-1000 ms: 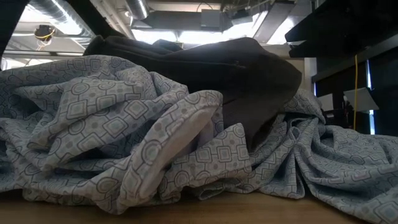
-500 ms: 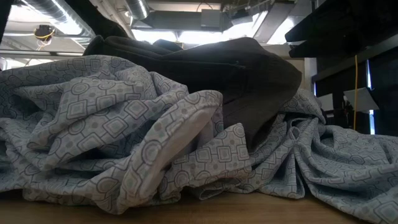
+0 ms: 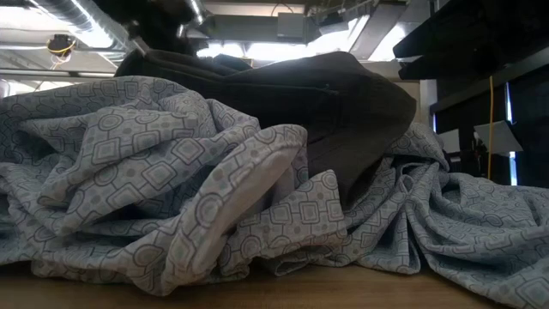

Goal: Sort clothes
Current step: Put the gray shorts into the left laundry organizer

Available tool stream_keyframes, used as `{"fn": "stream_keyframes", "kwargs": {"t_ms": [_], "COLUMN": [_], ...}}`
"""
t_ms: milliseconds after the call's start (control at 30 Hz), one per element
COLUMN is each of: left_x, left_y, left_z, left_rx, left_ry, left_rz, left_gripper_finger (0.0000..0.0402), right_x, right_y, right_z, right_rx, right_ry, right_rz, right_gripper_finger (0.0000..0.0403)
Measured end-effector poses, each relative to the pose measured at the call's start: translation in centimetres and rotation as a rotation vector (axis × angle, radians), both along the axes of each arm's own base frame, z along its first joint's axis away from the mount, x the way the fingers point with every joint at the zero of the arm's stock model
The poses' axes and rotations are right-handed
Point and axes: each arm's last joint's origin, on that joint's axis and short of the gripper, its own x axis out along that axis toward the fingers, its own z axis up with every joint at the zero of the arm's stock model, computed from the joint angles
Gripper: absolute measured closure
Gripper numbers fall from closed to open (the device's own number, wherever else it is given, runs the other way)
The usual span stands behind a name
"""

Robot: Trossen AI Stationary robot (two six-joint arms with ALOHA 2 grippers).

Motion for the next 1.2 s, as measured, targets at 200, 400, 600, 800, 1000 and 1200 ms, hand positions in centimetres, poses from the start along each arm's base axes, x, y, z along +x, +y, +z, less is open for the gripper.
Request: {"fn": "stream_keyframes", "kwargs": {"t_ms": [200, 400, 600, 800, 1000, 1200], "left_x": [-0.8, -1.3, -0.8, 0.6, 1.9, 3.8], "left_y": [-4.5, -9.4, -14.0, -18.1, -21.5, -24.5], "left_z": [3.0, 4.9, 5.3, 5.0, 4.3, 2.6], "left_rx": [-0.007, 0.005, -0.054, -0.119, -0.131, -0.171], "left_ry": [-0.104, -0.128, -0.153, -0.148, -0.109, -0.032], "left_rz": [-0.196, -0.353, -0.529, -0.708, -0.779, -0.848], "left_gripper_finger": [0.0174, 0.0174, 0.0174, 0.0174, 0.0174, 0.0174], "right_x": [0.0, 0.0, 0.0, 0.0, 0.0, 0.0], "right_y": [0.0, 0.0, 0.0, 0.0, 0.0, 0.0], "right_z": [0.0, 0.0, 0.0, 0.0, 0.0, 0.0], "right_rx": [0.000, 0.000, 0.000, 0.001, 0.002, 0.003], "right_ry": [0.000, 0.000, 0.000, -0.001, -0.003, -0.003], "right_rz": [0.000, 0.000, 0.000, 0.000, 0.000, 0.000], "right_gripper_finger": [0.0087, 0.0087, 0.0087, 0.0087, 0.0087, 0.0087]}}
